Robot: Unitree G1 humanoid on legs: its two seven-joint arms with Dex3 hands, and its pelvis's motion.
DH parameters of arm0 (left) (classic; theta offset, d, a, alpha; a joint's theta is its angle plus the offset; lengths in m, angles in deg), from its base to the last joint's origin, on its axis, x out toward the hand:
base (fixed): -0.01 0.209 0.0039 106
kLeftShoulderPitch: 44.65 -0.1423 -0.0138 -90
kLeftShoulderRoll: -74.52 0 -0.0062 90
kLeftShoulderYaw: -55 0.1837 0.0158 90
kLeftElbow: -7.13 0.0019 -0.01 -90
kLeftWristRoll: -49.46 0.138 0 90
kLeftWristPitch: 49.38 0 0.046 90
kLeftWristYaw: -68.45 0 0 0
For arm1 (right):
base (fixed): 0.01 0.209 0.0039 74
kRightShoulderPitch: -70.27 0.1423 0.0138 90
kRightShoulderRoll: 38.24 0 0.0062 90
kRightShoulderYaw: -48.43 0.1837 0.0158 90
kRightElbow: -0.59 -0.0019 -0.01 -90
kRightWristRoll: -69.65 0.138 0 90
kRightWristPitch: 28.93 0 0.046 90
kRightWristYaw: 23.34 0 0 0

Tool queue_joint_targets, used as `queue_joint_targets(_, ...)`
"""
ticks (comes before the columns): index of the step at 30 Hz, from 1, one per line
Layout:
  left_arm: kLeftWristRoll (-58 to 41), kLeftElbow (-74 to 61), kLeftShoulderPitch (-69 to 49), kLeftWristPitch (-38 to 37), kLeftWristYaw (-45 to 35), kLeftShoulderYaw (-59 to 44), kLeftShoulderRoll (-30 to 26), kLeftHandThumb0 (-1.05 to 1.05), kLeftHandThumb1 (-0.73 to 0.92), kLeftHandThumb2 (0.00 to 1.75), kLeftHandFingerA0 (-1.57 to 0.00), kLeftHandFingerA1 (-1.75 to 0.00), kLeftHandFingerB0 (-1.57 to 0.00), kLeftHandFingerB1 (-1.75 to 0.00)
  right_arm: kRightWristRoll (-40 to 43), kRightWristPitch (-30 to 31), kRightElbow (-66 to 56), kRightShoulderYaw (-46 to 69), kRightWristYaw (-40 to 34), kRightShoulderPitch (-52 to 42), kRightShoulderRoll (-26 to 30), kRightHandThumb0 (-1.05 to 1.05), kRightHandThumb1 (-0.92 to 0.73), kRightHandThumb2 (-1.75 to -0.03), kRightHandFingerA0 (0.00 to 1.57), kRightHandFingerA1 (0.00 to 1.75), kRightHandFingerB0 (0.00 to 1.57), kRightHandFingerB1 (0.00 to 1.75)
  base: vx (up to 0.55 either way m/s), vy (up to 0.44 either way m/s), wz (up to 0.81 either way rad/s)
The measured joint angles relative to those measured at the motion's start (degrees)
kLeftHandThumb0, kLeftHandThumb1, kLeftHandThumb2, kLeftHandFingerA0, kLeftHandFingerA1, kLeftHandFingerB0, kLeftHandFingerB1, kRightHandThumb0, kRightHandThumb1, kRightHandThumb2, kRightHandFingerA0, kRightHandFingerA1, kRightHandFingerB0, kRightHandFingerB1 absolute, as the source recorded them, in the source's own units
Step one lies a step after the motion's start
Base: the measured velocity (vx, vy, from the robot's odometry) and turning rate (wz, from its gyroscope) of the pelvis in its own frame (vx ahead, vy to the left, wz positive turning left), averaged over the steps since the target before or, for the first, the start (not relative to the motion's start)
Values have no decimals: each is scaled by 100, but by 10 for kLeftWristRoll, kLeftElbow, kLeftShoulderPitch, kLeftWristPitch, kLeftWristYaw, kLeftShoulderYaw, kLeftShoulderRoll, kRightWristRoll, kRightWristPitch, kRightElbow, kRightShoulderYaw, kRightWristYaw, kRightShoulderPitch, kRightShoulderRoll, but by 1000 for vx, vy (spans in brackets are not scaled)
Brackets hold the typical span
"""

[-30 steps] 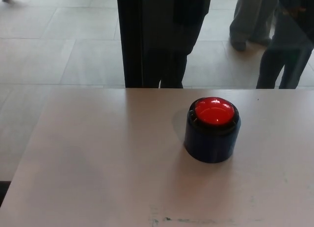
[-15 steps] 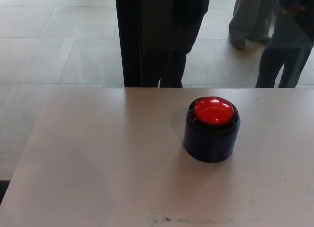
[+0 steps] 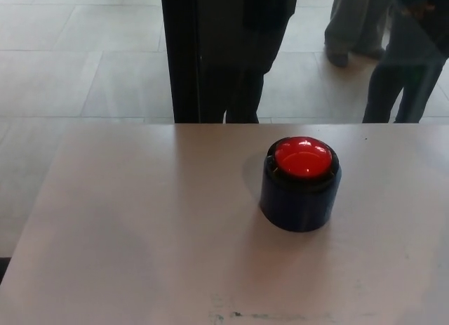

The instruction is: The robot uses its right hand to press the red button kept in the middle of the desk

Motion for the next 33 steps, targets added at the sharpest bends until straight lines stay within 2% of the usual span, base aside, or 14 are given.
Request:
queue_joint_targets(6, -3, 10, 2, 0, -3, 1, -10, -38, 38, 99, -1, -51, 0, -48, -35, 29, -19, -124, -44, 114, -86, 6, -54, -109, 71, 63, 68, 55, -4, -1, 1)
queue_joint_targets(7, -4, 10, 2, 0, -4, 1, -12, -38, 40, 100, -1, -51, 0, -48, -41, 36, -19, -140, -51, 127, -102, 0, -60, -101, 86, 76, 71, 63, -22, -8, 7)
queue_joint_targets(8, -5, 9, 1, 1, -5, 1, -13, -38, 40, 100, -1, -50, 0, -48, -44, 41, -18, -152, -56, 136, -114, -1, -54, -112, 93, 93, 75, 80, -23, -7, 7)
queue_joint_targets(11, -8, 7, -2, 4, -8, 2, -14, -38, 40, 100, -1, -50, 0, -48, -51, 58, -9, -183, -61, 148, -153, -6, -46, -123, 113, 119, 102, 97, 0, 0, 0)
queue_joint_targets(14, -11, 7, -1, 6, -11, 2, -14, -38, 38, 99, -1, -50, 0, -48, -54, 70, 3, -206, -61, 149, -187, -10, -46, -119, 111, 122, 99, 101, 0, 0, 0)
queue_joint_targets(17, -14, 10, 0, 5, -13, 4, -14, -38, 38, 99, -1, -50, 0, -48, -56, 75, 16, -226, -56, 148, -214, -17, -47, -114, 98, 101, 97, 98, 0, 0, 0)
queue_joint_targets(18, -15, 12, 1, 5, -13, 5, -14, -78, 72, 62, -18, -33, -18, -29, -58, 75, 20, -231, -54, 148, -219, -21, -51, -111, 89, 83, 93, 94, 0, 0, 0)
queue_joint_targets(19, -16, 13, 1, 5, -14, 5, -14, -78, 73, 63, -18, -32, -18, -28, -60, 75, 23, -239, -52, 148, -225, -19, -54, -113, 81, 83, 89, 92, 0, 0, 0)
queue_joint_targets(20, -17, 13, 1, 5, -13, 6, -14, -38, 39, 100, -1, -50, 0, -48, -65, 74, 26, -249, -50, 147, -230, -21, -55, -112, 83, 86, 87, 92, 0, 0, 0)
queue_joint_targets(21, -17, 12, 0, 5, -13, 8, -15, -76, 73, 63, -18, -32, -19, -28, -69, 73, 29, -258, -47, 146, -234, -24, -63, -97, 95, 133, 79, 106, 0, 0, 0)
queue_joint_targets(22, -17, 8, -2, 5, -14, 9, -14, -76, 73, 63, -18, -32, -19, -28, -72, 73, 32, -268, -42, 145, -239, -24, -63, -97, 95, 133, 79, 106, 0, 0, 0)
queue_joint_targets(23, -18, 3, -4, 5, -14, 9, -14, -77, 75, 63, -18, -32, -18, -28, -74, 73, 34, -276, -36, 145, -242, -23, -62, -104, 96, 172, 73, 134, 0, 0, 0)
queue_joint_targets(27, -18, 0, -3, 5, -12, 14, -15, -78, 69, 62, -20, -33, -18, -28, -80, 72, 45, -304, -15, 145, -255, -27, -40, -137, 100, 175, 75, 164, 0, 0, 0)
queue_joint_targets(33, -19, -4, -1, 5, -10, 19, -15, -77, 74, 63, -22, -33, -19, -29, -91, 68, 90, -314, -11, 147, -282, -26, -39, -140, 104, 175, 77, 168, 0, 0, 0)
